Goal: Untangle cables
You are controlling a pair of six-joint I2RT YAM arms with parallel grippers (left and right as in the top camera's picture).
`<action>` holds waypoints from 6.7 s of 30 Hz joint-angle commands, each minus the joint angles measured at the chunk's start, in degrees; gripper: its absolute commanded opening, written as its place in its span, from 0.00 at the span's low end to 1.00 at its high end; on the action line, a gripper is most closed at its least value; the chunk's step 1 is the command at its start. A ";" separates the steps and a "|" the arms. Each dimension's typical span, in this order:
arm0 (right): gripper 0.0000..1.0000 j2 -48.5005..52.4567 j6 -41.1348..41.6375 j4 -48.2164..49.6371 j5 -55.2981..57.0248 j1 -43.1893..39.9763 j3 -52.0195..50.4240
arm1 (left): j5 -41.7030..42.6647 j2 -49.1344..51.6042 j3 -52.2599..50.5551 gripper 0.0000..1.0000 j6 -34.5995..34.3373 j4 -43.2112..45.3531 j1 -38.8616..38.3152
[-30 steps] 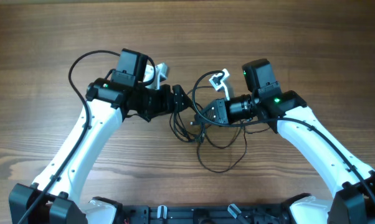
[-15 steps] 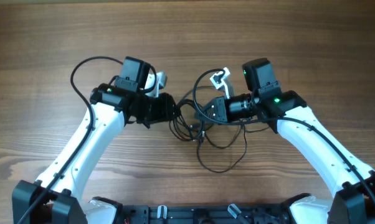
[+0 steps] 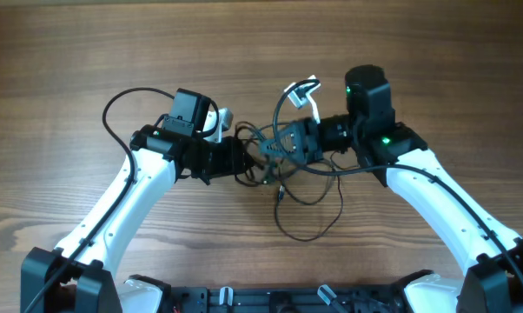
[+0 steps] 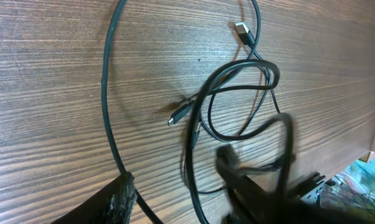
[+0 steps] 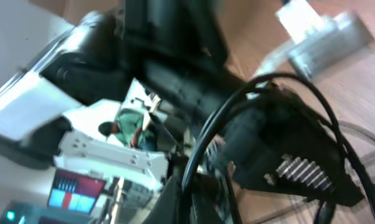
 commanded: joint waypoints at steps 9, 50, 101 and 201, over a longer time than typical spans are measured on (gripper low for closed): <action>0.04 0.57 25.09 27.78 0.39 -0.13 0.63 | 3.82 -0.72 -0.63 0.45 -5.75 2.19 -0.20; 0.61 0.57 -14.19 -63.78 53.02 -18.03 15.65 | 3.76 -0.72 -0.63 0.40 -6.14 1.49 -0.22; 0.04 -2.64 -15.58 -20.79 89.85 -14.03 57.37 | 6.03 -0.44 -1.14 0.83 -10.23 10.16 -6.75; 0.04 -0.17 -5.14 -65.90 97.20 -40.54 56.92 | -24.55 23.54 -1.11 0.18 -11.69 4.55 11.06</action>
